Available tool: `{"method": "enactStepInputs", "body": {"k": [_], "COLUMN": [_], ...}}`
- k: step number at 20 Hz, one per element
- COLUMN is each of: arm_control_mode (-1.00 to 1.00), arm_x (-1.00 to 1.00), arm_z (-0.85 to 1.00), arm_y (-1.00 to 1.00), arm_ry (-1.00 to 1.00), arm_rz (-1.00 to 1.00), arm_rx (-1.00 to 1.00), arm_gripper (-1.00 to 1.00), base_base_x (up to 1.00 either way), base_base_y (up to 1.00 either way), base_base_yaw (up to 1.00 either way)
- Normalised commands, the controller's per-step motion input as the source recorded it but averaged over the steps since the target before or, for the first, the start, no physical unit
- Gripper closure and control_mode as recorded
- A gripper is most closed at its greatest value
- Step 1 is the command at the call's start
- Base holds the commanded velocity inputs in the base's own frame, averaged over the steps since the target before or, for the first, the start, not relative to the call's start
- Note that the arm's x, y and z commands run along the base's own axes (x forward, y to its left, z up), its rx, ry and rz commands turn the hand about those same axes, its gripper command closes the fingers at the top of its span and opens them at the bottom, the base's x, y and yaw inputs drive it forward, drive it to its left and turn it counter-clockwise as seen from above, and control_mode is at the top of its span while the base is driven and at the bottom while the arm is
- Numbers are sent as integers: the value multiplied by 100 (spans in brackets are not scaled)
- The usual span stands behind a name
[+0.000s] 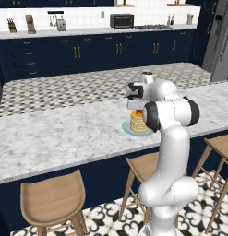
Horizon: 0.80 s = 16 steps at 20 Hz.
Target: Take the strawberry from the fridge and place it on top of the pancake, located on the dining counter.
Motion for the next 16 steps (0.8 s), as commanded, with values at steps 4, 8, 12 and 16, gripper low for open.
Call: {"method": "enactStepInputs", "body": {"k": [4, 8, 12, 16], "arm_control_mode": [-100, -100, -100, -100], "arm_x": [0, 0, 0, -1], "arm_z": [0, 0, 0, 0], "arm_y": [0, 0, 0, 0], "arm_ry": [0, 0, 0, 0], "arm_rz": [0, 0, 0, 0], "arm_rx": [0, 0, 0, 0], "arm_gripper": [100, -100, -100, -100], "base_base_x": [0, 0, 0, 0], "base_base_y": [0, 0, 0, 0], "base_base_yaw": [0, 0, 0, 0]}}
